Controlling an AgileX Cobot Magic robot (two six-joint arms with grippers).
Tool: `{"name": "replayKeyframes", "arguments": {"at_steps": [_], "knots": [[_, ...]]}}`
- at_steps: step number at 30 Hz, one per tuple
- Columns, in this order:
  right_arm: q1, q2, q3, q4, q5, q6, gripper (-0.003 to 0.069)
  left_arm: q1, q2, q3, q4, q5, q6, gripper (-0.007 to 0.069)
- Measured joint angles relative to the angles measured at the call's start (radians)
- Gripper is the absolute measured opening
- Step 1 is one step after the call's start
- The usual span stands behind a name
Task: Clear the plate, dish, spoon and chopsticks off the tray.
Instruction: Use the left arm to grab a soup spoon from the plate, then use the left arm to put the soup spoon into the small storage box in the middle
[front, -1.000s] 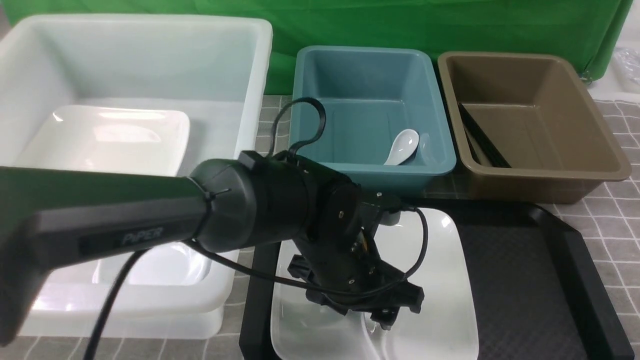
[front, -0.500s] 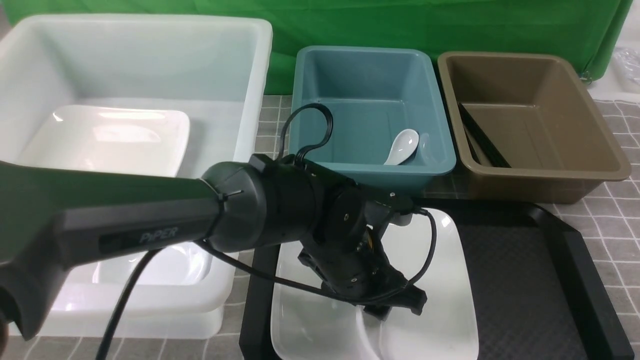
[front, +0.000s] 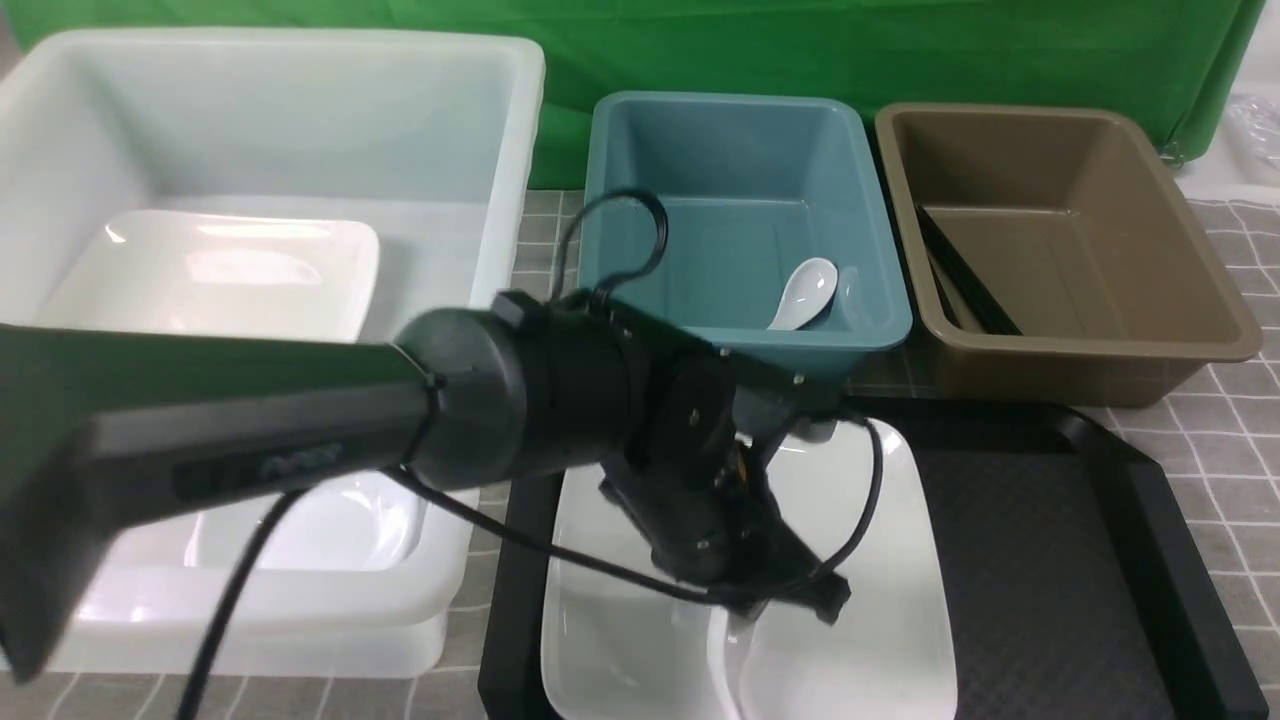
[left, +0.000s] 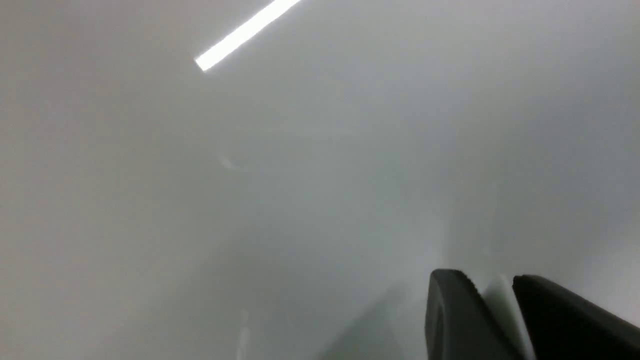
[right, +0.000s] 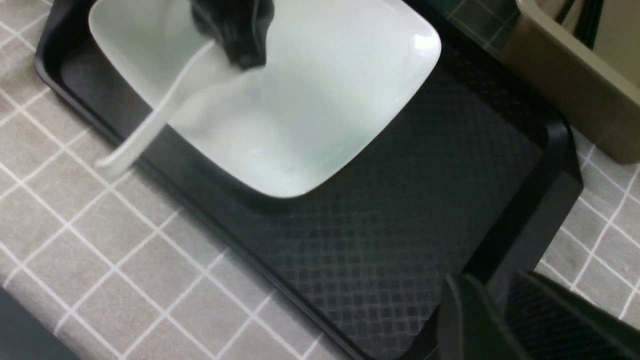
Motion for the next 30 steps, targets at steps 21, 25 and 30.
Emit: {"name": "replayKeyframes", "arguments": {"at_steps": [21, 25, 30], "knots": [[0.0, 0.0, 0.0, 0.111, 0.001, 0.051, 0.0165, 0.287, 0.368, -0.94, 0.272, -0.108, 0.165, 0.0127], [0.0, 0.0, 0.0, 0.127, -0.004, 0.051, 0.0165, 0.299, 0.439, -1.009, 0.22, -0.063, 0.34, 0.0127], [0.0, 0.001, 0.0, 0.13, -0.035, 0.037, 0.0165, 0.291, 0.439, -1.022, 0.204, -0.073, 0.371, 0.0127]]}}
